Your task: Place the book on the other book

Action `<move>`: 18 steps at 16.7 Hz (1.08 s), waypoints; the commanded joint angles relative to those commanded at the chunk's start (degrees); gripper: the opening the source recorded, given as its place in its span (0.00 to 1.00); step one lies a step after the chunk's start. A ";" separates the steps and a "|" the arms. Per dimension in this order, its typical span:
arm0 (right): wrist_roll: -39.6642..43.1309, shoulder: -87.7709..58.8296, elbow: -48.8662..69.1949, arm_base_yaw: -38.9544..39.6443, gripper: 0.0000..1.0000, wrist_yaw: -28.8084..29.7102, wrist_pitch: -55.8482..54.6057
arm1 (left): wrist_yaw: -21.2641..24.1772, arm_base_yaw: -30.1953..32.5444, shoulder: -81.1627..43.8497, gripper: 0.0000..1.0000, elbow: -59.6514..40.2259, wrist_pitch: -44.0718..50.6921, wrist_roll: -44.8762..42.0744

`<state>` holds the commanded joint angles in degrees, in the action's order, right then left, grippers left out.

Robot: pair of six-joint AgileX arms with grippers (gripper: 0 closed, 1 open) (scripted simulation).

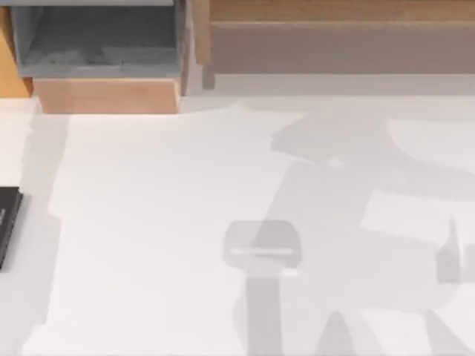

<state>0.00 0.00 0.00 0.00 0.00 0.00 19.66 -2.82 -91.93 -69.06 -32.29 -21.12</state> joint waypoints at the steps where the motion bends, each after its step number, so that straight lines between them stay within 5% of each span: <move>1: 0.00 0.00 0.00 0.00 1.00 0.00 0.00 | 4.26 -2.58 2.96 0.00 2.15 0.35 -4.77; 5: 0.00 0.00 0.00 0.00 1.00 0.00 0.00 | 17.36 -12.89 12.49 0.00 13.29 2.60 -28.89; 8: 0.00 0.00 0.00 0.00 1.00 0.00 0.00 | 22.09 -21.36 15.27 0.00 23.09 4.36 -50.29; 13: 0.00 0.00 0.00 0.00 1.00 0.00 0.00 | 20.76 -32.75 15.84 0.00 39.99 7.52 -78.01; 18: 0.00 0.00 0.00 0.00 1.00 0.00 0.00 | 16.91 -36.78 15.58 0.00 51.22 10.23 -92.14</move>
<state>0.00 0.00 0.00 0.00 0.00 0.00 36.57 -39.60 -76.34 -17.85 -22.07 -113.26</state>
